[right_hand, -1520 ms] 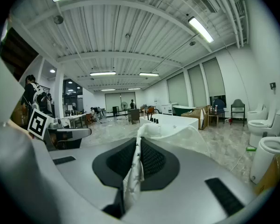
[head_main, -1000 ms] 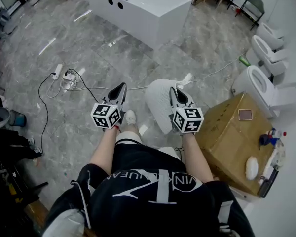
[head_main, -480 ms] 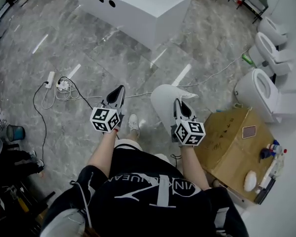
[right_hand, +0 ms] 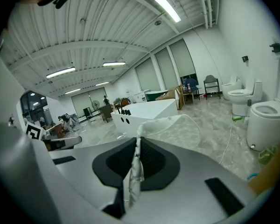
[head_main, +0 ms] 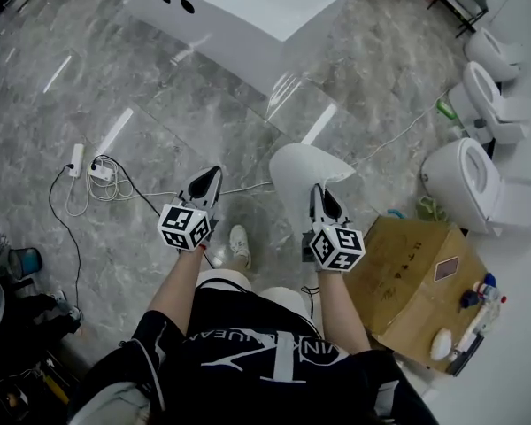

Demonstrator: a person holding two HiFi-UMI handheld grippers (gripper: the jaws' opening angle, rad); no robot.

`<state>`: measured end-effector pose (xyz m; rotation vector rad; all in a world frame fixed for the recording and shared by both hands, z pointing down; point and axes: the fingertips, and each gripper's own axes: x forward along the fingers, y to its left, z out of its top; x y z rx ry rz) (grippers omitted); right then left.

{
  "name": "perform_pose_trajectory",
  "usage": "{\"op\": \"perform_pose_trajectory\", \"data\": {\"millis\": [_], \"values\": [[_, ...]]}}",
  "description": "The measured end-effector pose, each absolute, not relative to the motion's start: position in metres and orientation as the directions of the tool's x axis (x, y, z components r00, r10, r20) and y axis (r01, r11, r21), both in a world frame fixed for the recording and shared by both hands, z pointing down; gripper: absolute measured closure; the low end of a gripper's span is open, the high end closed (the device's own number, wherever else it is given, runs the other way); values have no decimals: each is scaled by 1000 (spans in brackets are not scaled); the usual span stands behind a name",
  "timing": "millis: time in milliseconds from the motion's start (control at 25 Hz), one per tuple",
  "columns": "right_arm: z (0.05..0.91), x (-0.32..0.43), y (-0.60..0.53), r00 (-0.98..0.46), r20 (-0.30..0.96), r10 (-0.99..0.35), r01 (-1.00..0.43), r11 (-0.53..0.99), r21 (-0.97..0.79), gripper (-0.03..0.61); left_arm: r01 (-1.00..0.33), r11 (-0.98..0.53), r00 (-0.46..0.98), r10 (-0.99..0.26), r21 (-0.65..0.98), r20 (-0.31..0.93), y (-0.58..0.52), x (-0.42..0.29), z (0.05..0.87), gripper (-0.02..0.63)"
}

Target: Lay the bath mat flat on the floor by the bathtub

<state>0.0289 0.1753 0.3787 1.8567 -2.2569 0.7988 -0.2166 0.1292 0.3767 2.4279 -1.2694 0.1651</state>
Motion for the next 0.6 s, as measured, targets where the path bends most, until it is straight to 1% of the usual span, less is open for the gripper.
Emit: {"op": "perform_pose_trajectory", "data": {"millis": [200,400,600], "values": [[413,5,109,-240,406,-882,-927,83,-367,545,-798,-517,595,-759,311,265,77,-229,403,600],[462,-44,46,-305,413,-858,-913,139,-384,545,-807,-497,580,-770,319,267,46,-244,444,600],[503,-102,-17,-395,359,-845,-862,206,-464,545,-830,-464,549,-779,309,304,24,-258,489,600]]}}
